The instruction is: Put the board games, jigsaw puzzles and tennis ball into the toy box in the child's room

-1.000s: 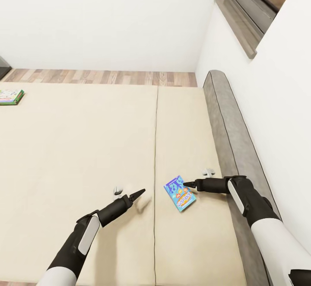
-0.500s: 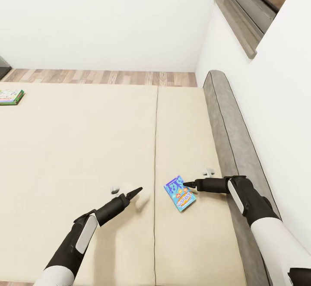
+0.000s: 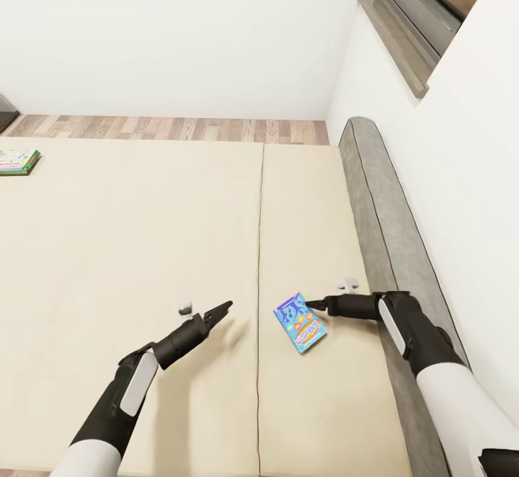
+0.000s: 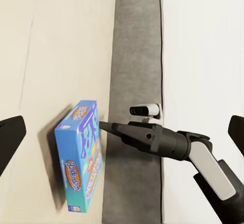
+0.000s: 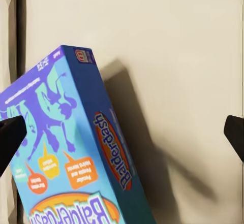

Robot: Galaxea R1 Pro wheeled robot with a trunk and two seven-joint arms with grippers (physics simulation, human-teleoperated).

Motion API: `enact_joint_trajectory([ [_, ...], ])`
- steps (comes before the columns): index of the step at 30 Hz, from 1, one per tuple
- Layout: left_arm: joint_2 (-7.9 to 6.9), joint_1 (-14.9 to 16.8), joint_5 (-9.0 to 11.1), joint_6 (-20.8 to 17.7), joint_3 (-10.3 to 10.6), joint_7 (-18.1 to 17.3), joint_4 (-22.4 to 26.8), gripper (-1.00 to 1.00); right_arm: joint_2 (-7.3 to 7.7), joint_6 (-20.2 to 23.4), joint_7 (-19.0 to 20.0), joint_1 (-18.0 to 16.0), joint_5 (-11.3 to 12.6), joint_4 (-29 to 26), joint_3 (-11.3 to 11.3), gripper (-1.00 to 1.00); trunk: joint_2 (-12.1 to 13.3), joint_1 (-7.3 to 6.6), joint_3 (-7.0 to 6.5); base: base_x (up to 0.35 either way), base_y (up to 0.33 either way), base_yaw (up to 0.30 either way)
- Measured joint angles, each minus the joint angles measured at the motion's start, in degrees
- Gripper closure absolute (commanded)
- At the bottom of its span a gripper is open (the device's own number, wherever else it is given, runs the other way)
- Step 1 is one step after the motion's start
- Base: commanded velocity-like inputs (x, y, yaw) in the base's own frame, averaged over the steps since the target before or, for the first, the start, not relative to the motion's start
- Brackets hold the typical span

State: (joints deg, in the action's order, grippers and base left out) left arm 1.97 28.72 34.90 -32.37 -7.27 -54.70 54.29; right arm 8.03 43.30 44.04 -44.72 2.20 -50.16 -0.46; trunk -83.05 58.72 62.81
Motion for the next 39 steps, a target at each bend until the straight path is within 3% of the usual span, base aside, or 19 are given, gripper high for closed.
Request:
enact_joint_trajectory([
  [6,-0.05,0.0,0.2,-0.7,0.0,-0.1,0.6,-1.0,-0.48,0.1,-1.5,0.4,-0.6,-0.8,0.0,-1.0,0.0,0.0,0.0,0.0,0.0,0.0],
  [7,-0.05,0.0,0.2,-0.7,0.0,-0.1,0.6,-1.0,-0.52,0.3,-5.1,0.4,-0.5,-0.9,0.0,-1.0,0.0,0.0,0.0,0.0,0.0,0.0],
  [9,-0.06,0.0,0.2,-0.9,0.0,-0.1,0.8,-1.0,-0.65,0.1,-5.8,0.4,-1.0,-1.0,0.0,-1.0,0.0,0.0,0.0,0.0,0.0,0.0],
  [39,0.02,-0.3,-0.1,-1.0,0.0,0.0,1.1,-1.0,-1.12,0.4,-6.8,0.6,-2.3,-1.9,0.3,-1.0,0.0,-0.02,-0.01,0.0,0.0,0.0],
])
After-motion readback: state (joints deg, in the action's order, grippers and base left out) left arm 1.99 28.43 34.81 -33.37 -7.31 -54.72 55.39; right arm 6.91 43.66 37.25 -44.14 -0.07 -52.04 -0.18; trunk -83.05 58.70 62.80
